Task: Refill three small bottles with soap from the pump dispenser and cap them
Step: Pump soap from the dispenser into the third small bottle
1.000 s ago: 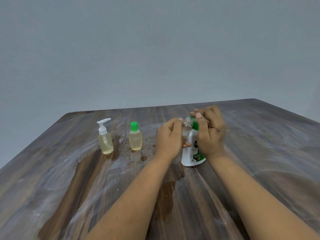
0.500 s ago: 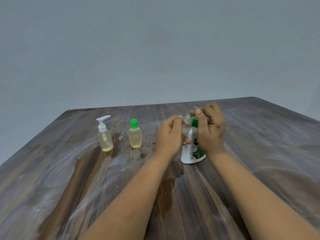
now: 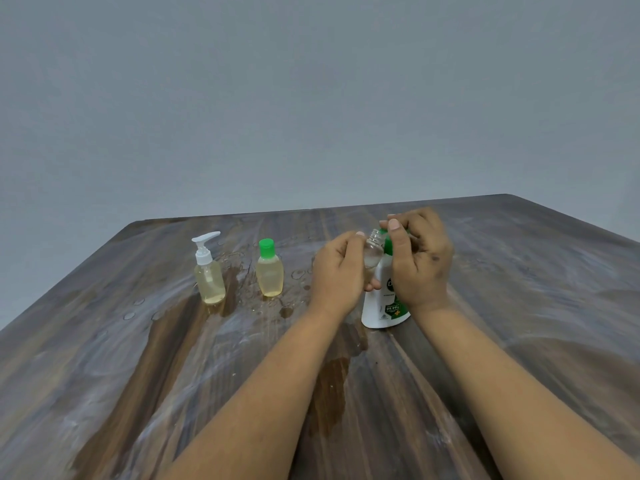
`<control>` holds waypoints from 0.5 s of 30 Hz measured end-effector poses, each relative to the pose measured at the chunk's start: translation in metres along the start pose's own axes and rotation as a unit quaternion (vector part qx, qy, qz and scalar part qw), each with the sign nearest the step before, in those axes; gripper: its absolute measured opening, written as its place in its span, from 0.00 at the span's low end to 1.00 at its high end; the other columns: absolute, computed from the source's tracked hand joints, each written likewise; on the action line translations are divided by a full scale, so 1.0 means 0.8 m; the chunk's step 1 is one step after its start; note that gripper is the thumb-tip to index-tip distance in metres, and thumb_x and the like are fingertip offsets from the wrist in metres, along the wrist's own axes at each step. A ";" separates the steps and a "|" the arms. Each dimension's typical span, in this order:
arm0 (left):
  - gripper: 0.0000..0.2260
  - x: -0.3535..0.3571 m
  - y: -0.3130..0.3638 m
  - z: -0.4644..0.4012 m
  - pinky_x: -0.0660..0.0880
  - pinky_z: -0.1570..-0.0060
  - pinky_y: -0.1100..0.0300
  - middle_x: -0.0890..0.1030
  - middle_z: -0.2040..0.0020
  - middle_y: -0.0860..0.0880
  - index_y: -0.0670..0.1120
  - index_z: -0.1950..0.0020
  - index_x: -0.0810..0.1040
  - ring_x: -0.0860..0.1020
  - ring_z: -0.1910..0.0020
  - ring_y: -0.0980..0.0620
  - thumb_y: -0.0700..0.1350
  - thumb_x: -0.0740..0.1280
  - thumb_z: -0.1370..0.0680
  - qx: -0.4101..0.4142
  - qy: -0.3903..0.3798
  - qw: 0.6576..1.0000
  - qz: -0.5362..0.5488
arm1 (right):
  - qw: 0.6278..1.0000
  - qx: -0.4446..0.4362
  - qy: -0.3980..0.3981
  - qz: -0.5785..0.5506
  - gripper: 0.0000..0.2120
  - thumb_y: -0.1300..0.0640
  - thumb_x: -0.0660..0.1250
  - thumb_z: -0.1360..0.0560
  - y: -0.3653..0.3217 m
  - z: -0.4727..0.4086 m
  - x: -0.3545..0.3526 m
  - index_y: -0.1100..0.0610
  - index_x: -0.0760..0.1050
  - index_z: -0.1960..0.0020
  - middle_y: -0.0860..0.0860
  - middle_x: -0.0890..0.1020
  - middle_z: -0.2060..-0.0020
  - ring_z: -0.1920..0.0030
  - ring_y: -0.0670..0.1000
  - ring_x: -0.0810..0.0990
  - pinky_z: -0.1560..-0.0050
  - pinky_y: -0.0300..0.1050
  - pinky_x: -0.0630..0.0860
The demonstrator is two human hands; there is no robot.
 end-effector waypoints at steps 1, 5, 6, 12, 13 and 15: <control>0.16 0.000 0.000 0.000 0.72 0.77 0.62 0.78 0.71 0.41 0.36 0.57 0.76 0.78 0.77 0.49 0.45 0.57 0.17 0.001 0.000 1.000 0.000 | 1.000 0.002 -0.001 0.004 0.18 0.52 0.60 0.21 0.000 0.000 0.000 0.64 0.79 0.60 0.54 0.78 0.62 0.58 0.57 0.78 0.59 0.52 0.74; 0.16 0.000 0.001 -0.001 0.72 0.76 0.61 0.76 0.67 0.30 0.37 0.59 0.75 0.77 0.76 0.47 0.45 0.57 0.17 0.000 -0.001 1.000 0.007 | 0.999 -0.014 -0.017 -0.027 0.15 0.54 0.58 0.22 -0.004 0.002 0.000 0.62 0.79 0.52 0.52 0.79 0.54 0.51 0.55 0.78 0.51 0.48 0.75; 0.16 0.000 0.001 -0.001 0.72 0.76 0.61 0.75 0.67 0.28 0.35 0.58 0.74 0.78 0.76 0.47 0.45 0.57 0.17 0.000 0.001 1.000 0.003 | 0.999 -0.015 -0.016 -0.041 0.15 0.54 0.57 0.22 -0.004 0.002 -0.001 0.61 0.80 0.51 0.51 0.78 0.53 0.50 0.55 0.78 0.50 0.47 0.75; 0.16 0.000 0.001 0.000 0.72 0.77 0.62 0.76 0.68 0.30 0.33 0.56 0.74 0.78 0.77 0.48 0.44 0.56 0.17 0.000 0.000 1.000 0.002 | 0.999 0.015 -0.011 -0.039 0.15 0.55 0.58 0.22 0.004 0.002 0.003 0.62 0.80 0.57 0.55 0.78 0.60 0.54 0.57 0.80 0.55 0.52 0.76; 0.16 0.000 0.001 0.000 0.71 0.77 0.63 0.76 0.69 0.33 0.33 0.55 0.74 0.78 0.77 0.49 0.44 0.56 0.17 0.000 -0.001 1.000 0.003 | 0.999 0.022 -0.008 -0.036 0.15 0.55 0.59 0.22 0.006 0.001 0.003 0.62 0.80 0.59 0.55 0.77 0.61 0.55 0.58 0.80 0.57 0.53 0.76; 0.16 0.001 0.002 0.000 0.71 0.77 0.64 0.76 0.70 0.36 0.33 0.55 0.75 0.77 0.77 0.50 0.44 0.56 0.17 0.001 -0.002 1.000 0.001 | 0.999 0.025 -0.005 -0.035 0.15 0.55 0.59 0.22 0.007 0.000 0.002 0.59 0.79 0.60 0.55 0.76 0.63 0.58 0.58 0.79 0.59 0.53 0.75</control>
Point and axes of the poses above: each hand's wrist, its own z-axis away from the middle knuckle, its own x-axis out of the palm, y = z × x, the point moved 7 cm from there along -z, towards the middle knuckle
